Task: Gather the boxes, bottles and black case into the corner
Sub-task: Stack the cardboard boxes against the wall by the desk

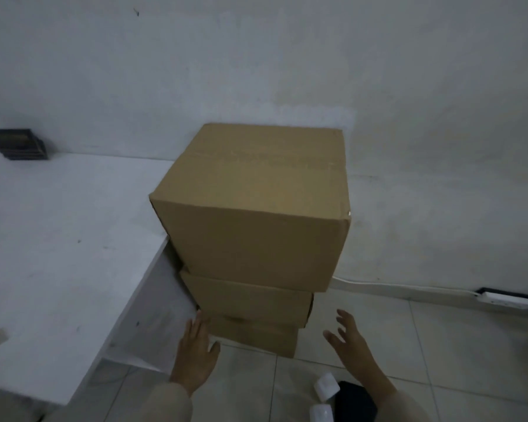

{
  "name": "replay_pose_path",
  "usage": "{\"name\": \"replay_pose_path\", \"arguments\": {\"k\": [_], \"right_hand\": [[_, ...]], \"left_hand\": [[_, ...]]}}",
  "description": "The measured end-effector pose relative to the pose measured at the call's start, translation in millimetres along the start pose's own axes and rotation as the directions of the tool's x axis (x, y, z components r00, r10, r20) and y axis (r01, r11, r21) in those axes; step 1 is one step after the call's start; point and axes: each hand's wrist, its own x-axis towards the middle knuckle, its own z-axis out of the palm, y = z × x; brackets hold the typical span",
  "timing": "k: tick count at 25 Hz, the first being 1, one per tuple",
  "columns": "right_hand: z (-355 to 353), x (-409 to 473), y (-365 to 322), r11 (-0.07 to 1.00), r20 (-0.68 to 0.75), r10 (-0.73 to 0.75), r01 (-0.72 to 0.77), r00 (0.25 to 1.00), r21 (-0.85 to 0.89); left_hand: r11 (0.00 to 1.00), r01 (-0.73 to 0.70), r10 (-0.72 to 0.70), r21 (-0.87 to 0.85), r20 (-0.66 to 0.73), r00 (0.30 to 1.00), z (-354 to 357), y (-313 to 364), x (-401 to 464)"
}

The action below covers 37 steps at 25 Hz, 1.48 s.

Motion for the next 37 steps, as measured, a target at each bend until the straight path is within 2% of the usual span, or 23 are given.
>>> {"name": "replay_pose_path", "arguments": {"k": [2,5,7,9,13,15,18,21,24,30,34,37], "right_hand": [[20.2,32.2,14.0,0.991,-0.052,-0.134,0.132,0.99,-0.032],[47.6,88.5,31.5,0.916,-0.179,-0.394,0.4,0.902,0.001],[62.2,118.1,38.6,0.862,-0.248,-0.449,0.49,0.858,0.133],[78.0,137.1,46.8,0.779,-0.343,-0.493,0.581,0.8,0.235],[97.9,161.4,63.2,0.648,-0.464,-0.558,0.71,0.689,0.275],[100.0,166.5,67.2,0.604,-0.459,-0.602,0.749,0.653,0.272],[97.4,170.3,74.8,0.567,-0.437,-0.662,0.788,0.609,0.24],[89.6,170.1,79.1,0.577,-0.409,-0.685,0.792,0.603,0.199],[88.2,170.6,79.3,0.588,-0.39,-0.689,0.786,0.611,0.191],[86.2,175.3,84.3,0.6,-0.424,-0.687,0.79,0.59,0.127],[86.2,173.6,86.9,0.579,-0.505,-0.662,0.805,0.555,0.126],[89.7,175.7,86.2,0.574,-0.559,-0.63,0.808,0.54,0.134]], "left_hand": [[0.994,-0.039,0.032,-0.104,-0.071,0.997,23.8,-17.7,32.7],[0.949,-0.167,0.092,-0.268,-0.271,0.958,55.6,-34.7,93.3],[0.925,-0.253,0.116,-0.282,-0.424,0.898,75.2,-40.4,128.6],[0.904,-0.338,0.166,-0.262,-0.515,0.841,96.7,-48.2,151.0],[0.817,-0.51,0.262,-0.27,-0.613,0.745,130.3,-66.5,171.0],[0.796,-0.524,0.22,-0.304,-0.661,0.717,132.7,-73.6,176.8],[0.766,-0.479,0.053,-0.428,-0.701,0.711,111.1,-87.3,187.3],[0.693,-0.455,-0.01,-0.559,-0.638,0.77,75.6,-95.4,193.0],[0.739,-0.399,-0.009,-0.542,-0.601,0.799,59.9,-93.7,198.1],[0.734,-0.471,0.012,-0.49,-0.684,0.729,64.8,-87.9,206.9],[0.715,-0.48,-0.027,-0.508,-0.707,0.707,66.9,-84.9,211.5],[0.66,-0.509,-0.085,-0.552,-0.728,0.68,71.7,-89.5,215.7]]}}
